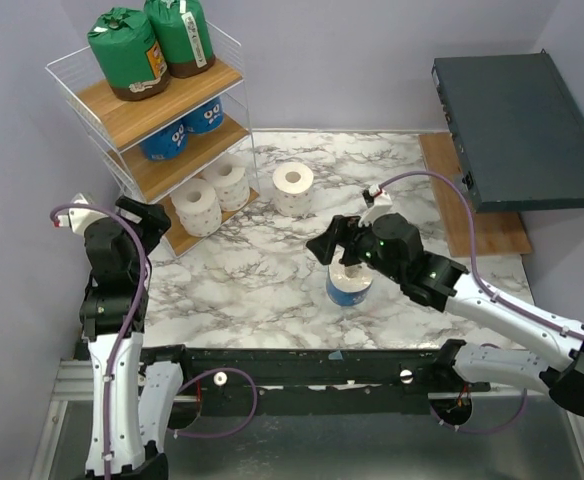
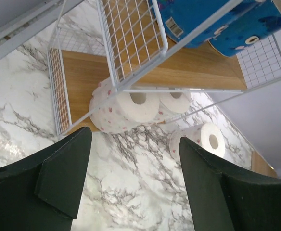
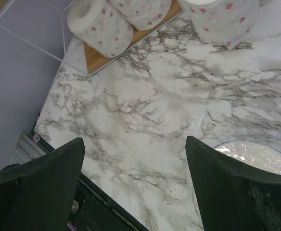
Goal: Place and organize the paper towels onto the shelf
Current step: Adjust the shelf at the corner of the board, then move the paper towel to the center of the board.
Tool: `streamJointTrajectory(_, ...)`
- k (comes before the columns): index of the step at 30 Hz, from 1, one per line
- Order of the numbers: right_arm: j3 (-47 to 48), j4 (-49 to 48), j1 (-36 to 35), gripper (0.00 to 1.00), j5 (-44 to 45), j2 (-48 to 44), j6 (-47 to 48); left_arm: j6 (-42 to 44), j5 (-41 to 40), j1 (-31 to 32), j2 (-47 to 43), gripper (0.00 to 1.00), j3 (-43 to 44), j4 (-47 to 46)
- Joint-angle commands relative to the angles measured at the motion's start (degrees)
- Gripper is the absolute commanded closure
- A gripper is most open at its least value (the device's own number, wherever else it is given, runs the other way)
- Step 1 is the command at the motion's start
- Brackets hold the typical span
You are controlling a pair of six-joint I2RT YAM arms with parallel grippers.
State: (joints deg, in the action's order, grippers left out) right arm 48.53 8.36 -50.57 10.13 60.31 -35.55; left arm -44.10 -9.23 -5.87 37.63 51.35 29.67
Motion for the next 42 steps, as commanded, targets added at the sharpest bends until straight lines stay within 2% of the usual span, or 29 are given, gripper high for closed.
streamJointTrajectory(1,0.7,-8.6,-0.1,0.12,-3.6,3.2,-1.4,-1.6,4.1,0.2,-5.3,0.24,-0.7,8.4)
streamJointTrajectory(6,-4.0,-22.9,-0.1,0.17,-5.7,7.9,-3.6,-0.6,5.2,1.6,-12.6,0.25,-4.3,11.6)
streamJointTrajectory(9,-3.2,-24.9,-0.1,0.18,-4.5,11.7,-3.6,-2.4,8.6,1.9,-14.0,0.27,-6.3,13.5)
streamJointTrajectory(13,4.8,-14.3,-0.1,0.19,4.6,16.4,-3.4,-3.1,15.4,2.0,-16.3,0.3,-10.0,14.0)
streamJointTrajectory(17,12.1,-3.1,0.2,0.18,11.7,18.6,-3.3,-3.5,18.6,3.6,-18.9,0.3,-13.4,13.6)
streamJointTrajectory(22,15.2,9.0,0.8,0.12,17.4,16.0,-3.0,-4.2,25.4,5.7,-20.4,0.31,-19.0,9.0)
streamJointTrajectory(26,13.5,20.0,4.2,0.12,18.2,12.1,-4.0,-4.1,25.5,10.6,-20.3,0.32,-21.0,7.7)
streamJointTrajectory(29,8.6,22.6,6.9,0.13,16.3,7.3,-4.5,-5.5,23.6,14.9,-20.0,0.32,-22.9,5.9)
streamJointTrajectory(36,2.3,25.5,7.1,0.18,13.5,3.2,-5.6,-9.2,18.1,25.5,-14.9,0.32,-27.4,-0.8)
streamJointTrajectory(42,-1.6,25.5,7.1,0.22,11.1,2.7,-6.8,-12.8,16.8,28.7,-15.8,0.32,-31.6,-6.6)
